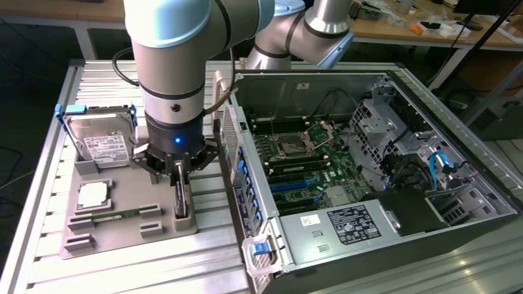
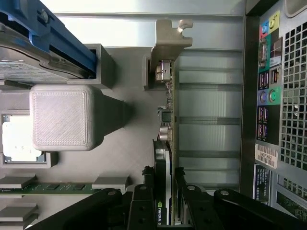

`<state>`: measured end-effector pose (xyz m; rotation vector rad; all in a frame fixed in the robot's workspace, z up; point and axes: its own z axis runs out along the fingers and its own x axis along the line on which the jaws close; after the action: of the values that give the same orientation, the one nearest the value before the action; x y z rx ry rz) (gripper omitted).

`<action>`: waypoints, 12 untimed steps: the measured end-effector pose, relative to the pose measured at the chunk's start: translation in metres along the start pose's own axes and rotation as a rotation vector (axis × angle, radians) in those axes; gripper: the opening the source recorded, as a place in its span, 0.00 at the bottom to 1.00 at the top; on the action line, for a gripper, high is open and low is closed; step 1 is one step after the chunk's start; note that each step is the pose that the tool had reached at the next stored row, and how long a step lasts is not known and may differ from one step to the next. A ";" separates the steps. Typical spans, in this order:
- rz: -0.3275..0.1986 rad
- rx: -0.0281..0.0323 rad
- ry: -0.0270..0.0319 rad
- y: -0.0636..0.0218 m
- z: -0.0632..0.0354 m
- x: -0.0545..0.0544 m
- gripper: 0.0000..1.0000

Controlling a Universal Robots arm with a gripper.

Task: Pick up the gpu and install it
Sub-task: 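Pick up the gpu and move the gpu toward the slot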

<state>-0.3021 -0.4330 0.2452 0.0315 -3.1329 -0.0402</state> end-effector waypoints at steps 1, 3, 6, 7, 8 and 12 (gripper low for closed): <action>0.000 0.0000 0.0000 0.0000 0.0000 0.000 0.27; 0.000 0.0000 0.0000 0.0000 0.0000 0.000 0.27; 0.000 0.0000 -0.0001 0.0000 0.0000 0.000 0.27; 0.000 0.0000 0.0000 0.0000 0.0000 0.000 0.27; 0.000 0.0000 0.0000 0.0000 0.0000 0.000 0.27; 0.000 -0.0001 -0.0002 0.0002 -0.0032 0.000 0.27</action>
<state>-0.3020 -0.4329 0.2484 0.0316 -3.1331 -0.0404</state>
